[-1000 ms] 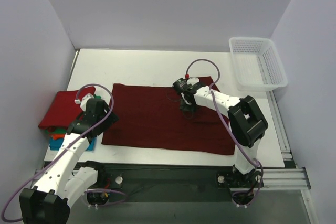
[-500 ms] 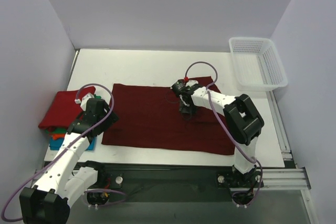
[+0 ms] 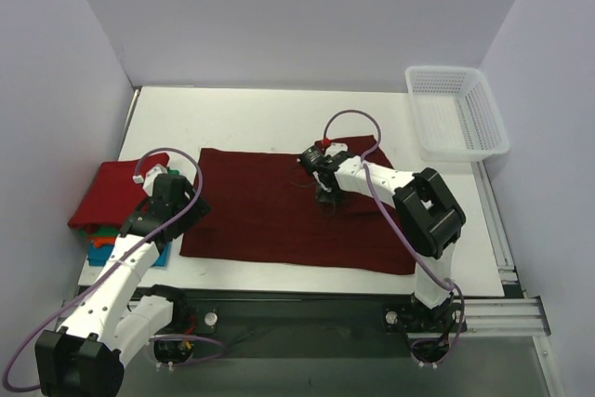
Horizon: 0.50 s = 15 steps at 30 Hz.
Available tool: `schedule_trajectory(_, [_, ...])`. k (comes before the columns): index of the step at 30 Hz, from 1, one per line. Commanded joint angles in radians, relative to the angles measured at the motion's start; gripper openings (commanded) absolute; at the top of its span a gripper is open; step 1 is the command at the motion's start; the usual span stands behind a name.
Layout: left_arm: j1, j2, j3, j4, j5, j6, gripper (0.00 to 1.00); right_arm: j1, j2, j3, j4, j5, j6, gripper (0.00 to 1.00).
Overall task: Fold and stack the t-shirts
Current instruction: Grap the side of the flattened tshirt furthest away from the robot with both arms
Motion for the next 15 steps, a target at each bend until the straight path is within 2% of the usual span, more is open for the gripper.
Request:
schedule_trajectory(1, [-0.004,0.002,-0.002,0.051,0.008,0.016,0.76,0.023,-0.049,0.028,-0.045,0.063,-0.007,0.09])
schedule_trajectory(15, [-0.004,0.018,-0.011,0.068,0.011,0.014,0.75,0.073,-0.031,0.027,-0.023,0.088,-0.053,0.10])
